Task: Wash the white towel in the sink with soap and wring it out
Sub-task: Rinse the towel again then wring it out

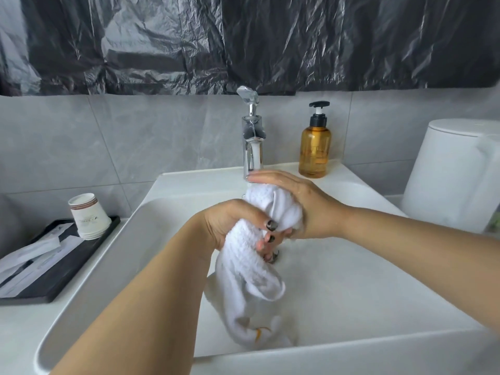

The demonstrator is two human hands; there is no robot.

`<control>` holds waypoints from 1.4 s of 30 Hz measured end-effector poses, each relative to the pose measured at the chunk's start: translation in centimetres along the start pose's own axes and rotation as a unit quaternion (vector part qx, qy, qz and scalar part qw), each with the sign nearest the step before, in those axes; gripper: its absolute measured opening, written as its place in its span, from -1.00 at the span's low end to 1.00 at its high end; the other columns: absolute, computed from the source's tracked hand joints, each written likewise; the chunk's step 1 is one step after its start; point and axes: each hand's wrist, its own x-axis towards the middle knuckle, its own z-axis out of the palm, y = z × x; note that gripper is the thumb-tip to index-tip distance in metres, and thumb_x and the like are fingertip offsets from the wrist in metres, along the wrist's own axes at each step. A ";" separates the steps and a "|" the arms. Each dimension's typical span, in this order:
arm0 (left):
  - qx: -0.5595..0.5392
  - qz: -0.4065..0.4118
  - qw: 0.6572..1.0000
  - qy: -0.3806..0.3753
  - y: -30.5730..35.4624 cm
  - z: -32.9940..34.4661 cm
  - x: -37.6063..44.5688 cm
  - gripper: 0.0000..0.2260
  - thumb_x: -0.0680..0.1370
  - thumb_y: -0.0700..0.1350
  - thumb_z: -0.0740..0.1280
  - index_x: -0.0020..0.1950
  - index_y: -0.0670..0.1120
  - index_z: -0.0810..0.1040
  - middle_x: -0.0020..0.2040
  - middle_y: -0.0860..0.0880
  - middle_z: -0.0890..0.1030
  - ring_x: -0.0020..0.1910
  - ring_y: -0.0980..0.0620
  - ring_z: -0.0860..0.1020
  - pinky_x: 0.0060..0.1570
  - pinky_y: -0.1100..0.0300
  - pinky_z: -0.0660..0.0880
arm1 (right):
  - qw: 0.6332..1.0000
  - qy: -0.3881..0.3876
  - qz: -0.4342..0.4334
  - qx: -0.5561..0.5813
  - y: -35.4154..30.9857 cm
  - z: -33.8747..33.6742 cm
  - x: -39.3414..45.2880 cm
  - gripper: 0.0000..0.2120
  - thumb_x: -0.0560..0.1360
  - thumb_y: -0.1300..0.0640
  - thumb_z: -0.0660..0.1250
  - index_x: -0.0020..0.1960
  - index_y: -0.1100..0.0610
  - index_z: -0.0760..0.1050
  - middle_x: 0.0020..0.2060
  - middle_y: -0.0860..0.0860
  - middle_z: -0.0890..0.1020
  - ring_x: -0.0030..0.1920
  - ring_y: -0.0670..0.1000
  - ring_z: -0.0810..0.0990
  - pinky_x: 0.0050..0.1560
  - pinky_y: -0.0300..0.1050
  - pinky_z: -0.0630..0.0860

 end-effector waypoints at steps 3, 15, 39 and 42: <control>0.098 -0.068 0.991 0.059 0.8 0.3 -0.5 -0.85 0.23 -0.27 0.51 -0.24 -0.23 0.64 -0.37 -0.14 0.56 -0.42 0.00 0.55 -0.24 0.19 0.55 | 0.998 -0.066 0.020 -0.015 -0.6 -1.1 0.9 -0.20 0.20 0.07 0.61 0.37 -0.09 0.38 0.26 -0.03 0.57 0.26 -0.05 0.54 0.23 -0.18 0.48; 0.402 -0.049 0.781 0.476 -0.6 -1.1 2.8 -0.78 0.29 -0.14 0.52 -0.22 -0.08 0.49 -0.33 -0.01 0.57 -0.37 0.02 0.54 -0.33 0.24 0.47 | 0.849 -0.282 0.171 -0.412 -1.4 -1.2 6.9 -0.74 0.44 0.16 0.36 -0.27 0.06 0.27 -0.29 -0.03 0.35 -0.31 0.03 0.43 -0.42 -0.18 0.30; 0.557 0.017 0.569 0.605 -0.2 -2.1 0.4 -0.75 0.41 0.00 0.43 0.02 -0.02 0.49 -0.15 -0.01 0.53 -0.11 -0.16 0.50 -0.18 0.13 0.38 | 0.871 -0.055 0.470 0.129 0.5 2.8 6.1 -0.75 0.26 0.12 0.48 -0.10 0.20 0.59 -0.16 0.20 0.68 -0.30 0.02 0.67 -0.31 -0.08 0.56; 0.556 0.016 0.562 0.612 -0.3 -2.2 0.5 -0.73 0.38 -0.04 0.44 0.02 -0.03 0.48 -0.17 0.01 0.51 -0.13 -0.15 0.49 -0.20 0.14 0.36 | 0.847 0.028 0.494 0.195 1.0 4.0 5.6 -0.74 0.35 0.36 0.42 0.02 0.19 0.57 -0.08 0.10 0.67 -0.12 0.00 0.67 -0.23 -0.18 0.45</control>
